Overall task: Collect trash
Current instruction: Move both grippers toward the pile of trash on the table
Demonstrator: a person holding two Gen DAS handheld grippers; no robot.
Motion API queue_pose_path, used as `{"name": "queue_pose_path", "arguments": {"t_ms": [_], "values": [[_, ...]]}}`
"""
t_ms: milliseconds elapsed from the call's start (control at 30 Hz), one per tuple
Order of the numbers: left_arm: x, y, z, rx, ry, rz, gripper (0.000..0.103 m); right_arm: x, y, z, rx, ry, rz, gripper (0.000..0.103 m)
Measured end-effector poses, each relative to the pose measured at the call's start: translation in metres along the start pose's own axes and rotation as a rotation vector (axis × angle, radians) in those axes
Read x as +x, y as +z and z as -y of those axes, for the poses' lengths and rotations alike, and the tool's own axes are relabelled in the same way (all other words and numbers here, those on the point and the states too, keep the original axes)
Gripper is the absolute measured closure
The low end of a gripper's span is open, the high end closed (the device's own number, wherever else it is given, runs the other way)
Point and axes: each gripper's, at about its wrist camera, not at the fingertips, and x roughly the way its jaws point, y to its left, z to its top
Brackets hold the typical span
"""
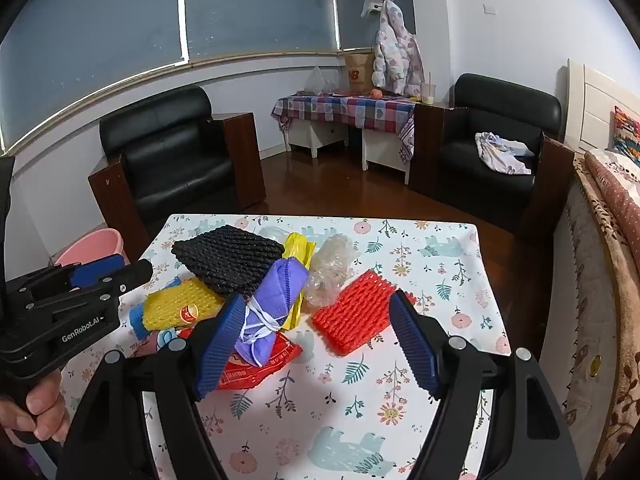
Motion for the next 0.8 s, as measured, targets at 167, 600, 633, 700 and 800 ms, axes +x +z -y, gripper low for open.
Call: {"name": "queue_pose_path", "arguments": {"t_ms": [167,600,633,700,800], "values": [[-0.001,0.001,0.001,0.009,-0.001,-0.002,0.062,0.0,0.0,0.0,0.003,0.002,0.003,0.03],[0.01,-0.006,-0.005,0.003,0.016,-0.022,0.062,0.001,0.001,0.001,0.01,0.003,0.002,0.03],[0.009,-0.006,-0.005,0.002,0.017,-0.023,0.062,0.001,0.001,0.001,0.011,0.003,0.001,0.03],[0.01,-0.007,-0.006,0.001,0.02,-0.026,0.062,0.001,0.002,0.001,0.012,0.006,0.0,0.03],[0.011,-0.008,-0.007,0.003,0.023,-0.027,0.062,0.004,0.001,0.002,0.011,0.005,0.001,0.03]]}}
